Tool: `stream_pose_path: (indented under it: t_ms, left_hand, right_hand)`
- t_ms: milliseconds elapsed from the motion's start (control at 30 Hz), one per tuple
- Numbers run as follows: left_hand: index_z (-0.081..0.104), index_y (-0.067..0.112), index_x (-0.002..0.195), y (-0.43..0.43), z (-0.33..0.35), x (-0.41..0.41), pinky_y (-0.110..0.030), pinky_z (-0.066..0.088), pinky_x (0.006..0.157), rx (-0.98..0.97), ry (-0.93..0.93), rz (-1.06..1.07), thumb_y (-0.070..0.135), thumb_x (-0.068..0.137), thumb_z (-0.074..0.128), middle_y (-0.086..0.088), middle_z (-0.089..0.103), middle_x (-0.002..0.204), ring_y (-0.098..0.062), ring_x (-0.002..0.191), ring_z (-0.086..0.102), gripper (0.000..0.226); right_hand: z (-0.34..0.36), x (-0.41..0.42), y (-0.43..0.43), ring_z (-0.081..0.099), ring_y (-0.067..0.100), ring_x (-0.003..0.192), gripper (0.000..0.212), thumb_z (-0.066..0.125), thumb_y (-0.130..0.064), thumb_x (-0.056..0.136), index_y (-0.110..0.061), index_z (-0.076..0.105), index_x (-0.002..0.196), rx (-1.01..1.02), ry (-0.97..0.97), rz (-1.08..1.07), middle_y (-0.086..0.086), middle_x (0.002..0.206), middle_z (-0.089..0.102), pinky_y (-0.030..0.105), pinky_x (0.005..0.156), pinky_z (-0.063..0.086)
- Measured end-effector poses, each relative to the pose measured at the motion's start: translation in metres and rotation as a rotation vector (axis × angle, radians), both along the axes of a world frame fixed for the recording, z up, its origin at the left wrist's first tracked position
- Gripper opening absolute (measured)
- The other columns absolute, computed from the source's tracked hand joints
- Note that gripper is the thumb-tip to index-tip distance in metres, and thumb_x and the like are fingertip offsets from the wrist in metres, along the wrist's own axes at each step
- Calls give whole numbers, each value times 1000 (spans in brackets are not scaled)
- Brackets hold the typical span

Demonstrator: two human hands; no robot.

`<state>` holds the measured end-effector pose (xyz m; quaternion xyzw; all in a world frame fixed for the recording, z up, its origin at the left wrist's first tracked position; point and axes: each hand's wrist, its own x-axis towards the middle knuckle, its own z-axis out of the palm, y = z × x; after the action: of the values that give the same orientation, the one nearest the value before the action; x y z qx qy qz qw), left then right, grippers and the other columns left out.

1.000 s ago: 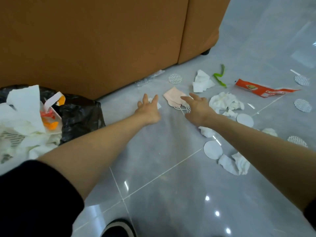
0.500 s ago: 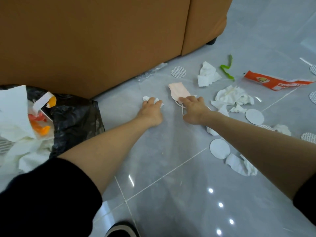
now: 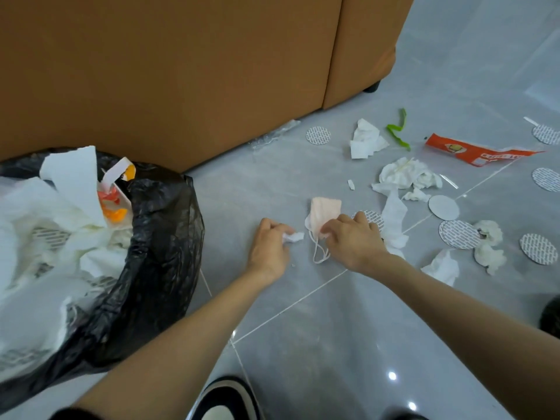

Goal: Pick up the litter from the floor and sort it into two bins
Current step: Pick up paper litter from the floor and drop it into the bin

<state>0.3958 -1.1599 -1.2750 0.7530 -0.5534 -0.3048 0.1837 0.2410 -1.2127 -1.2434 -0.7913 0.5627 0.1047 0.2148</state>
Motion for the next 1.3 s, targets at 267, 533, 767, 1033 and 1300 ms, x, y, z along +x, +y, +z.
stream_pose_path:
  t_ms: [267,533,767,1033,1300]
  left_hand:
    - [56,22,125,28,5,-4,-20,36,96,-43,24,38,11,79,65,0,39,125,-17,119,40,48]
    - [58,24,123,23,9,-4,-31,42,96,54,-43,-187,7,85,57,-4,47,113,-22,110,49,42]
    - [64,18,105,25,9,-5,-30,42,88,73,-77,-159,8,87,55,-9,54,107,-28,103,54,22]
    - [70,20,94,25,20,-7,-18,36,72,27,-23,17,7,84,57,-6,60,102,-23,94,60,21]
    - [68,25,91,20,102,6,-21,46,74,-380,11,135,4,81,60,6,55,92,-9,75,55,25]
  right_hand:
    - [22,4,13,30,29,119,46,53,-23,87,-29,49,132,-129,-180,-20,-2,139,41,35,100,32]
    - [6,5,4,39,32,129,92,75,-12,73,-22,23,148,184,-8,131,5,150,21,36,101,41]
    - [-3,12,12,53,31,112,49,64,-17,87,-13,47,133,-12,-15,148,11,132,42,34,90,44]
    - [-16,-4,20,61,25,92,17,59,-9,84,-12,71,95,-84,-362,-152,7,96,67,25,68,38]
    - [41,31,30,58,-11,77,23,65,-4,78,-27,68,79,-227,-948,-435,-17,81,68,1,69,38]
